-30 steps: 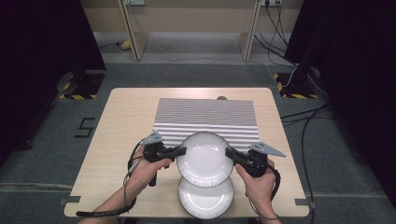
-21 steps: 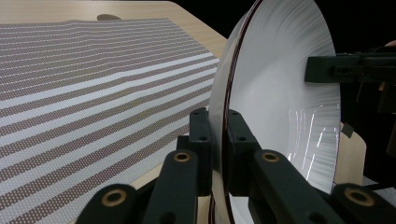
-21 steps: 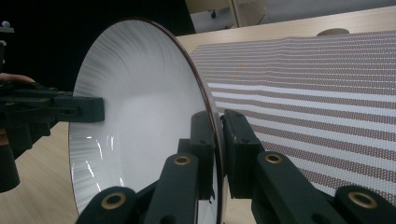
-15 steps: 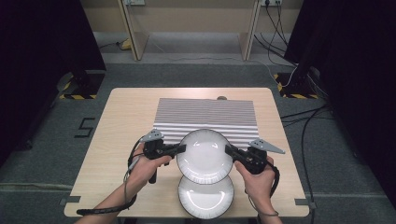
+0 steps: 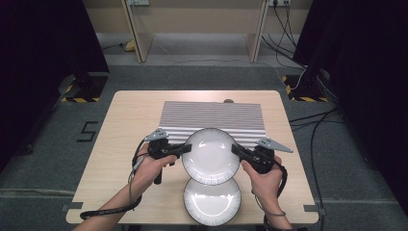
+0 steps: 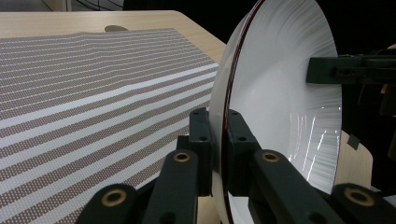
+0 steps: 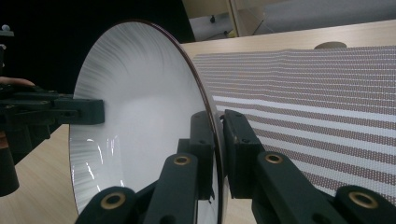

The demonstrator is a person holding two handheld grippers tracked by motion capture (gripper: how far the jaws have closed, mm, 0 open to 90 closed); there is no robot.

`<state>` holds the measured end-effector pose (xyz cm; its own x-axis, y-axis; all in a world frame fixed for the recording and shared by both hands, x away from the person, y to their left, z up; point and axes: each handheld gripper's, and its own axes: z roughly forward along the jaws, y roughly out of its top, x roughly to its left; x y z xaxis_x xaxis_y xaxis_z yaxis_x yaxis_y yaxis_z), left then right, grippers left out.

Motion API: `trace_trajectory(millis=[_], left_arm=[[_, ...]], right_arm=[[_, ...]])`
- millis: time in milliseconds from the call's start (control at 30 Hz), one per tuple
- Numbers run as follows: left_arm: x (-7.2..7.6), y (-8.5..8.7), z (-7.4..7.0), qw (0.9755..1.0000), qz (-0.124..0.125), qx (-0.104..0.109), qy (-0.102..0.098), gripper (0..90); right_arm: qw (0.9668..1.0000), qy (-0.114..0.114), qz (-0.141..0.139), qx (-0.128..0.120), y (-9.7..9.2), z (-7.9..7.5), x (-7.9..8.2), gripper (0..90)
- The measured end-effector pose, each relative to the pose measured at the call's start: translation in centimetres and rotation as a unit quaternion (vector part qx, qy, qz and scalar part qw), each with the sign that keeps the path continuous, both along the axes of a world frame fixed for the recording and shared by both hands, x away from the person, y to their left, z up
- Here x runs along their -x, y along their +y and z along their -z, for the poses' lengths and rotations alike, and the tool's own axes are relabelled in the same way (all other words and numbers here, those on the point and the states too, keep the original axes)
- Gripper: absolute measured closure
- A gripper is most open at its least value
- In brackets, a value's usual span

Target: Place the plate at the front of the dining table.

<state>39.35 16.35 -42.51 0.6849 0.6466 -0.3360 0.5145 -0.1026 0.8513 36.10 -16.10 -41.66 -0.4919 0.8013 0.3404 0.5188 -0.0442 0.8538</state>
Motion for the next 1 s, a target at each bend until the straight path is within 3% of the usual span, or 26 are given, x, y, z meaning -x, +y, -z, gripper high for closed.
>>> trace_trajectory(millis=[1000], left_arm=[[-1.7,0.1,-0.5,1.0000,-0.005,0.002,0.001,82.9]], right_arm=[[1.0000,-0.006,0.005,0.002,0.3,-0.8,-1.8,82.6]])
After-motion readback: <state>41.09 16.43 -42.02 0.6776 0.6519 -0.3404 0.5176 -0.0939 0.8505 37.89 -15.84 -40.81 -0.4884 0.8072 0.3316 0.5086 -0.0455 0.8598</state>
